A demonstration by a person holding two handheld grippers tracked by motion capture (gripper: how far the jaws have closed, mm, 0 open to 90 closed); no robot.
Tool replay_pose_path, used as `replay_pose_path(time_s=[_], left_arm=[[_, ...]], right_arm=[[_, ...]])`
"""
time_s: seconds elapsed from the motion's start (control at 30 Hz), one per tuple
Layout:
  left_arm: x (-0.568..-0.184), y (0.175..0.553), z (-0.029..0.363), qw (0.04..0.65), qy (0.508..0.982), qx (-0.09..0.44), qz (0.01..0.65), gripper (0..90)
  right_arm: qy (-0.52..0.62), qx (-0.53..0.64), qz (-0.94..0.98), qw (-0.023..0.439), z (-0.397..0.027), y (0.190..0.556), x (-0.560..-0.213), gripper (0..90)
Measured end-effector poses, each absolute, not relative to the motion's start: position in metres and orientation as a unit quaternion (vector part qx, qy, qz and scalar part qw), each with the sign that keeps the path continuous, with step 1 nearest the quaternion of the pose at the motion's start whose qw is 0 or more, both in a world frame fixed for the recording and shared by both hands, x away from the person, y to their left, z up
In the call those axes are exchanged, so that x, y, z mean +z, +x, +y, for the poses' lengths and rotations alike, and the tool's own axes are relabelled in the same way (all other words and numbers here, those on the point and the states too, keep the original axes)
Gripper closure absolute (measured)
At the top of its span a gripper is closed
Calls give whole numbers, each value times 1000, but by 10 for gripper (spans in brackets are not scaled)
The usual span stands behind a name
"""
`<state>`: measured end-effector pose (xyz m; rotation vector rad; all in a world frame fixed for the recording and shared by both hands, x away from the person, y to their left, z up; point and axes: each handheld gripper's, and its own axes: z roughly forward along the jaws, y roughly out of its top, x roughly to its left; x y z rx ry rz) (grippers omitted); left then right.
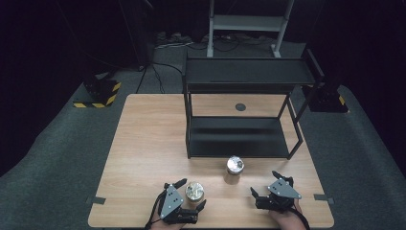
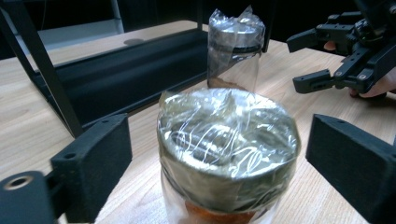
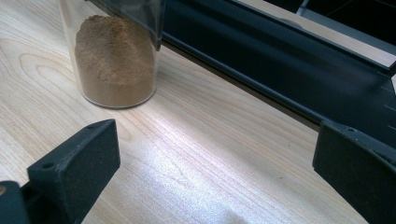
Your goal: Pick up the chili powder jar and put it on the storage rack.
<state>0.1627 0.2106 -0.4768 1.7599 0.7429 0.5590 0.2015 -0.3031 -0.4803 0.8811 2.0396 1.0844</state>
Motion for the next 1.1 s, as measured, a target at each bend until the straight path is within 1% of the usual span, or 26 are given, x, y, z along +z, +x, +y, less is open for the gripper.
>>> replay_pose_path(time_s=[0.03, 0.1, 0.13, 0.17, 0.2, 0.27, 0.37, 0.47, 1.1], left_arm=[[-478, 163, 210, 546, 742, 236, 311, 122], [-479, 163, 211, 547, 741, 235, 310, 139], [-481, 163, 211, 550, 740, 232, 310, 173], [-481, 163, 211, 550, 740, 232, 310, 193], [-481, 163, 211, 550, 741, 231, 310, 193], [-481, 163, 211, 551, 740, 233, 308, 240], [-483, 161, 210, 555, 735, 237, 309, 262], [-486, 158, 212, 558, 731, 243, 308, 337], [-481, 153, 212, 559, 724, 254, 315, 345]], right_arm=[[337, 414, 779, 329, -303, 202, -480, 0], [337, 414, 779, 329, -303, 202, -480, 0], [336, 414, 779, 329, -303, 202, -480, 0], [336, 414, 779, 329, -303, 202, -480, 0], [336, 415, 779, 329, -303, 201, -481, 0], [336, 415, 779, 328, -303, 202, -480, 0], [336, 414, 780, 329, -303, 202, -480, 0], [336, 415, 779, 328, -303, 202, -480, 0], [340, 409, 783, 323, -303, 204, -478, 0]])
